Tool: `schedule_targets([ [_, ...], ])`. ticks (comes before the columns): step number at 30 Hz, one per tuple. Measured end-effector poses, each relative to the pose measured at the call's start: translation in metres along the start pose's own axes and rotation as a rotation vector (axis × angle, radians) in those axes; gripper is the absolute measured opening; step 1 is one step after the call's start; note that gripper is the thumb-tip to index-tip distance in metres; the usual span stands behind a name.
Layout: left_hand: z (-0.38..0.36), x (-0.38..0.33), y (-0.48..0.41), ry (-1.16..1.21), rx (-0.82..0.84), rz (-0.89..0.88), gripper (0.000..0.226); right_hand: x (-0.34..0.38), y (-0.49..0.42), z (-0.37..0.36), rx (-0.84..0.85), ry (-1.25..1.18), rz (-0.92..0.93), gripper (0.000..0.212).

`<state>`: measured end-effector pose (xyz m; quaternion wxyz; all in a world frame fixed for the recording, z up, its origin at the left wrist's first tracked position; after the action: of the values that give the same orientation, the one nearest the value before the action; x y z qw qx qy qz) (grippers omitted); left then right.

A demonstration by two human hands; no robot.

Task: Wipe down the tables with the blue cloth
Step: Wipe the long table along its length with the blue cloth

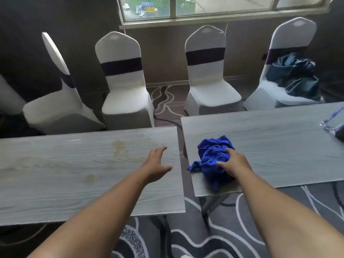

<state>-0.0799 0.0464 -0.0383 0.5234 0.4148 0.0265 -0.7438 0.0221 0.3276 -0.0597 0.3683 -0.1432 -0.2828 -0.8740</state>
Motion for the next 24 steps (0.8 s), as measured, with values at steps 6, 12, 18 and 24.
schedule_targets([
  [6,-0.004,0.014,-0.029,-0.009,-0.012,0.081,0.078,-0.005,-0.038,-0.014,0.173,0.178,-0.017,0.107],
  [12,-0.017,0.025,-0.045,-0.018,0.010,0.126,0.080,0.005,-0.056,-0.048,0.352,0.337,0.059,0.130],
  [18,-0.027,0.031,-0.052,-0.026,0.032,0.155,0.081,0.016,-0.060,-0.069,0.361,0.547,0.129,0.094],
  [24,-0.022,0.048,-0.044,0.013,0.028,0.213,0.079,0.043,-0.061,-0.064,0.257,0.370,0.204,0.046],
])
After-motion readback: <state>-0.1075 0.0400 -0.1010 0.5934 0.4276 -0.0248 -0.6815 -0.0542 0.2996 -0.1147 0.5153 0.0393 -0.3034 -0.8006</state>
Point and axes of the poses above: each hand's wrist, its own y-axis away from the middle knuckle, its own z-axis out of the back of the hand, x = y × z, the point moved 10 cm from there along -y, towards the middle knuckle, and after that the axes turned 1 degree about z, right-handed, at the moved point
